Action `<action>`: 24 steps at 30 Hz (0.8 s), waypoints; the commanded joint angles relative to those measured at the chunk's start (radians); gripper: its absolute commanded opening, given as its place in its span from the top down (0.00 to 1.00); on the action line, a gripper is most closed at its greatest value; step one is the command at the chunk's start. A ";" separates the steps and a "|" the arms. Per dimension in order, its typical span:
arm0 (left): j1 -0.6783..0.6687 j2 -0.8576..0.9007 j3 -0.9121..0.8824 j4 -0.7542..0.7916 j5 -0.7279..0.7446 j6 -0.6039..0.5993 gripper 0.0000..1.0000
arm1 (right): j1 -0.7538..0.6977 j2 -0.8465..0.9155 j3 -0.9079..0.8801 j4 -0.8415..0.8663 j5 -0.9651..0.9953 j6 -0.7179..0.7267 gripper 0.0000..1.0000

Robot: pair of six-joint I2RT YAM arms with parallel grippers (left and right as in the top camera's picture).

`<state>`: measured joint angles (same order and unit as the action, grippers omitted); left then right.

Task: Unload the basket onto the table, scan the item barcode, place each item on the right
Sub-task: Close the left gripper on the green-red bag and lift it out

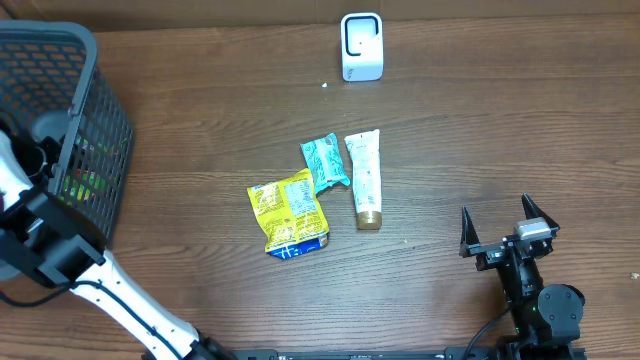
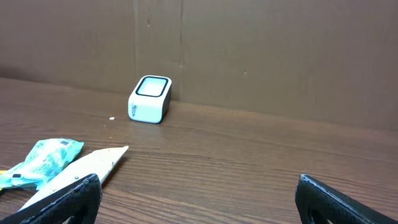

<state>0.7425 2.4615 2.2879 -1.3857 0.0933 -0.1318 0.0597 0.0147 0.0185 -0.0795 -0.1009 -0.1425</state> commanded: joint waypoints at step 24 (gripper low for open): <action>0.000 -0.070 0.179 -0.119 -0.021 -0.066 0.96 | 0.005 -0.012 -0.011 0.004 -0.005 0.004 0.00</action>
<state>0.7341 2.4397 2.3272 -1.4788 0.0948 -0.1673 0.0597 0.0147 0.0185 -0.0795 -0.1009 -0.1421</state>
